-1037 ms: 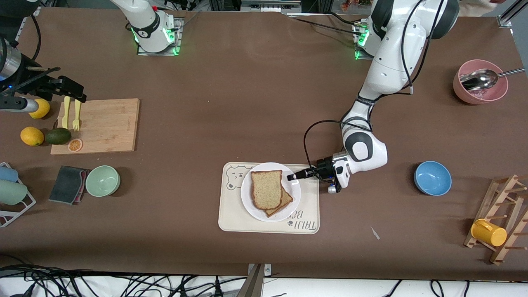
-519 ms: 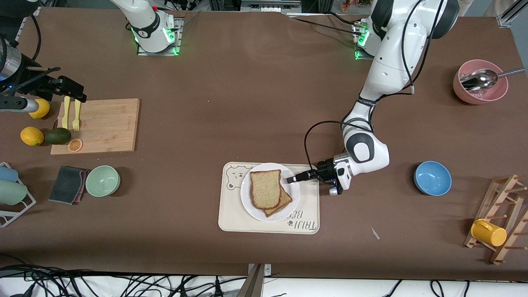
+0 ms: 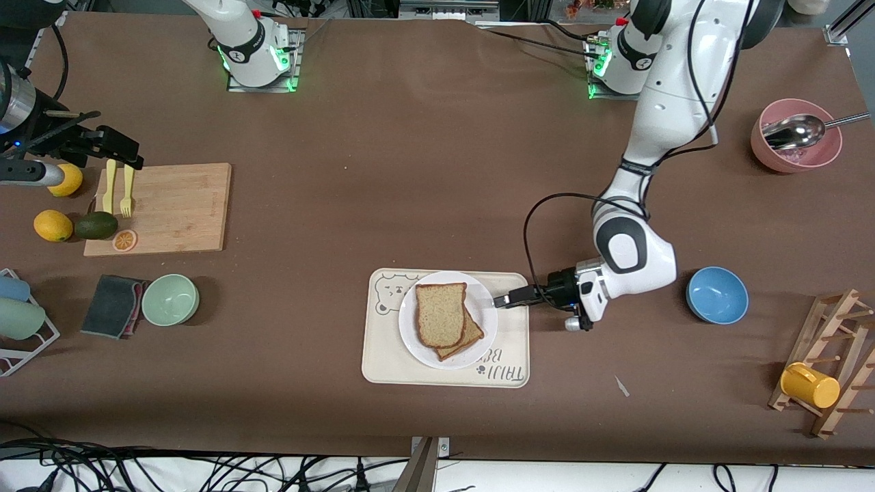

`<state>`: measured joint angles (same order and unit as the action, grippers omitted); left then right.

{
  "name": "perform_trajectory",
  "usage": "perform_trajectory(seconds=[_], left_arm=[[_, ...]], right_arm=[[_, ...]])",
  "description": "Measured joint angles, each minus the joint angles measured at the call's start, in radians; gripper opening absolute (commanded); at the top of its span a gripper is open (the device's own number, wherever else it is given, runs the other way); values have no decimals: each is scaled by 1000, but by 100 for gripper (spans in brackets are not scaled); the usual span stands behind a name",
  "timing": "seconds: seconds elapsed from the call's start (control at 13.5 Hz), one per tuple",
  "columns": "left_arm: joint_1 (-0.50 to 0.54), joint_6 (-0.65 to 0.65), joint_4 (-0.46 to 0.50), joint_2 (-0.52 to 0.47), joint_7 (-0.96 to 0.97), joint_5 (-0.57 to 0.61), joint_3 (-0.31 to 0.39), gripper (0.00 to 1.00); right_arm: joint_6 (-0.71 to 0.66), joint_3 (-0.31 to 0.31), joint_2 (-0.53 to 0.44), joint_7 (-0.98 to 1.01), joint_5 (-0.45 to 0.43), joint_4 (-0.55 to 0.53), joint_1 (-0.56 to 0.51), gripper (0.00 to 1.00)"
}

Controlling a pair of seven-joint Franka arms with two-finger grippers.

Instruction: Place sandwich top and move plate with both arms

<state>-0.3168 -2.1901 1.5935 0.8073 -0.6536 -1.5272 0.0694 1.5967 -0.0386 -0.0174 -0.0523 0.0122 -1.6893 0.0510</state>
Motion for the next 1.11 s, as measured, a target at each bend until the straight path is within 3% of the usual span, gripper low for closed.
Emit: perform_trajectory(seconds=[0.07, 0.15, 0.44, 0.67, 1.11], left_arm=[[11, 1, 21, -23, 1, 35, 0, 99], [21, 1, 48, -47, 1, 66, 0, 100], [59, 8, 184, -177, 1, 222, -9, 100], [109, 32, 249, -312, 72, 453, -20, 100], [162, 213, 268, -540, 460, 951, -61, 100]], right_arm=[[0, 0, 0, 0, 0, 0, 0, 100], [0, 0, 0, 0, 0, 0, 0, 100], [0, 0, 0, 0, 0, 0, 0, 100], [0, 0, 0, 0, 0, 0, 0, 100], [0, 0, 0, 0, 0, 0, 1, 100]])
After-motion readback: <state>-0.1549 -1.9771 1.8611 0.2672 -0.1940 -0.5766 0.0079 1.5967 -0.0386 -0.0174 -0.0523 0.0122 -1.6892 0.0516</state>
